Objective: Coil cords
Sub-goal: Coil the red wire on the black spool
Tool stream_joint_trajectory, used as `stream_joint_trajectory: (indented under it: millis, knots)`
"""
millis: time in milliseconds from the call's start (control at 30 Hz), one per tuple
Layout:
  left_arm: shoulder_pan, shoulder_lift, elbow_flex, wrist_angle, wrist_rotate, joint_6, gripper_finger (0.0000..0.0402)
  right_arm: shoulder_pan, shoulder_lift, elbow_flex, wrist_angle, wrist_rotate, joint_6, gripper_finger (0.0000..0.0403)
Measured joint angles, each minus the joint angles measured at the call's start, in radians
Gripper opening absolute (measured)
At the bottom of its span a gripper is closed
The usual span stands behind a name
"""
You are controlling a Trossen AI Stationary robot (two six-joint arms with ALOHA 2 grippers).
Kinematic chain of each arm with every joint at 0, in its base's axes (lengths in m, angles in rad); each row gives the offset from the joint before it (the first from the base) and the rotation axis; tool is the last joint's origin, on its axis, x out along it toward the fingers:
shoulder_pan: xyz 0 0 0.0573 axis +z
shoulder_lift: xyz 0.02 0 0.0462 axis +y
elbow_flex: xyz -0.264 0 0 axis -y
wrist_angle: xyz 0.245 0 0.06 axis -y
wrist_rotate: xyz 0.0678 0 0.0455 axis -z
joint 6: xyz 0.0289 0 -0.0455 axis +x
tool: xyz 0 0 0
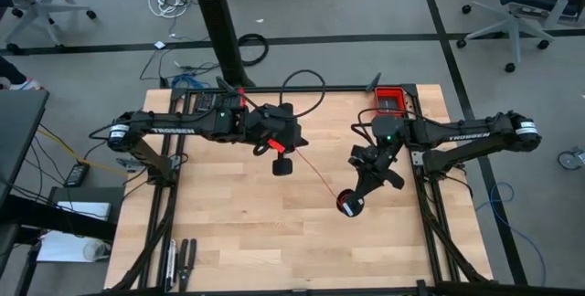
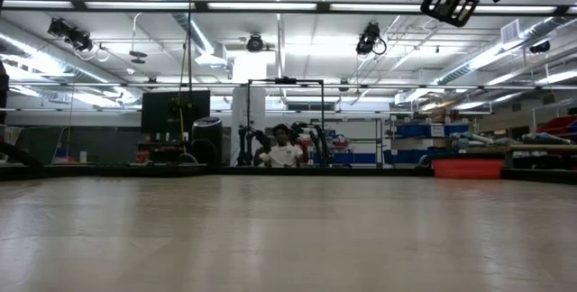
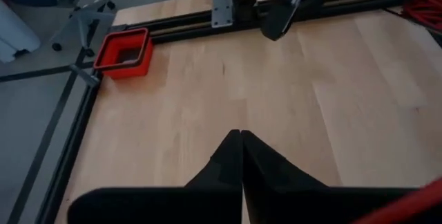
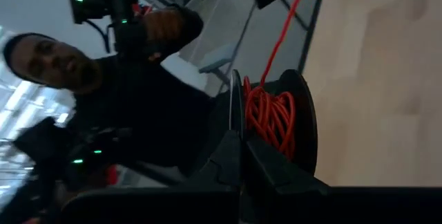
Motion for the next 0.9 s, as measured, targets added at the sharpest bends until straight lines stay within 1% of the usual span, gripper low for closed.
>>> stream_joint_trajectory:
  millis: [233, 467, 567, 667, 767, 900]
  knots:
    - [0.019, 0.000, 0.000, 0.000, 0.014, -0.037, 0.0001, -0.004, 0.000, 0.000, -0.001, -0.120, 0.106, 0.0002]
    - [0.042, 0.000, 0.000, 0.004, 0.013, -0.109, 0.0000, -0.003, 0.000, 0.000, 0.006, -0.229, 0.108, 0.0002]
    - [0.041, 0.000, -0.004, 0.012, 0.012, -0.102, 0.0000, -0.003, 0.000, 0.000, 0.032, -0.234, 0.060, 0.0002]
    - [0.024, 0.000, -0.033, 0.069, 0.051, -0.069, 0.0001, -0.003, 0.000, 0.000, 0.062, -0.234, 0.014, 0.0002]
    - [-0.002, 0.001, -0.089, 0.166, 0.112, -0.058, 0.0001, -0.003, 0.000, 0.000, 0.073, -0.219, -0.004, 0.0002]
    - [-0.041, 0.001, -0.200, 0.331, 0.127, -0.054, 0.0001, -0.002, 0.000, 0.000, 0.075, -0.149, -0.074, 0.0002]
